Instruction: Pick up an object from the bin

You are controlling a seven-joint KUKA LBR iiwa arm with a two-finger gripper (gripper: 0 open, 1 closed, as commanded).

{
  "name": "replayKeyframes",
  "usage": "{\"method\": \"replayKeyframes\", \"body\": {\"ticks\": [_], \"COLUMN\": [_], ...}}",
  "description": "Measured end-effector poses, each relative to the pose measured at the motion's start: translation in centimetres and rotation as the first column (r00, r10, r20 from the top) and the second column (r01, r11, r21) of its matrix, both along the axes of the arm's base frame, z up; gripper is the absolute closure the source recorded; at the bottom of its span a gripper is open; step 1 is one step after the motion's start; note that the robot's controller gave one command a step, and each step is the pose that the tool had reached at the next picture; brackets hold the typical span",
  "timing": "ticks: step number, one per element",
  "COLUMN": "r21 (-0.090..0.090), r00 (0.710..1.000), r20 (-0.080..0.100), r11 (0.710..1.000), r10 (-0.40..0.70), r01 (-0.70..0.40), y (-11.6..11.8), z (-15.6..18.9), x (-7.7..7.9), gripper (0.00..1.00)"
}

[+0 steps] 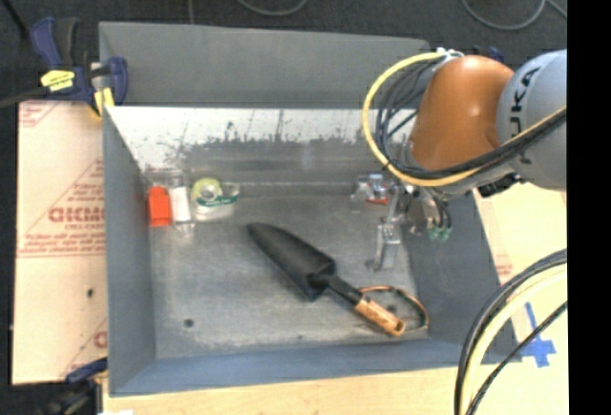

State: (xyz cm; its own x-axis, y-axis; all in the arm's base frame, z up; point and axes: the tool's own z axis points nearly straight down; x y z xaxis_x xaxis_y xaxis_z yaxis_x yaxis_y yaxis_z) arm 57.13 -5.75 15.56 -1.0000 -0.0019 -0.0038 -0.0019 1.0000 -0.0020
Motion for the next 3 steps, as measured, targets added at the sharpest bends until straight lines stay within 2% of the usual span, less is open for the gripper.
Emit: {"method": "replayKeyframes", "body": {"ticks": [1, 2, 3], "r21": [0.000, -0.002, 0.003], "r00": [1.000, 0.999, 1.000], "r20": [0.000, 0.010, 0.004], "r11": [1.000, 0.999, 1.000], "r10": [0.000, -0.052, -0.030], "r01": [0.000, 0.052, 0.030], "y": [0.0, 3.1, 6.9], "z": [0.0, -2.9, -7.0], "x": [0.0, 0.5, 0.0], "gripper": [0.00, 0.00, 0.00]}}
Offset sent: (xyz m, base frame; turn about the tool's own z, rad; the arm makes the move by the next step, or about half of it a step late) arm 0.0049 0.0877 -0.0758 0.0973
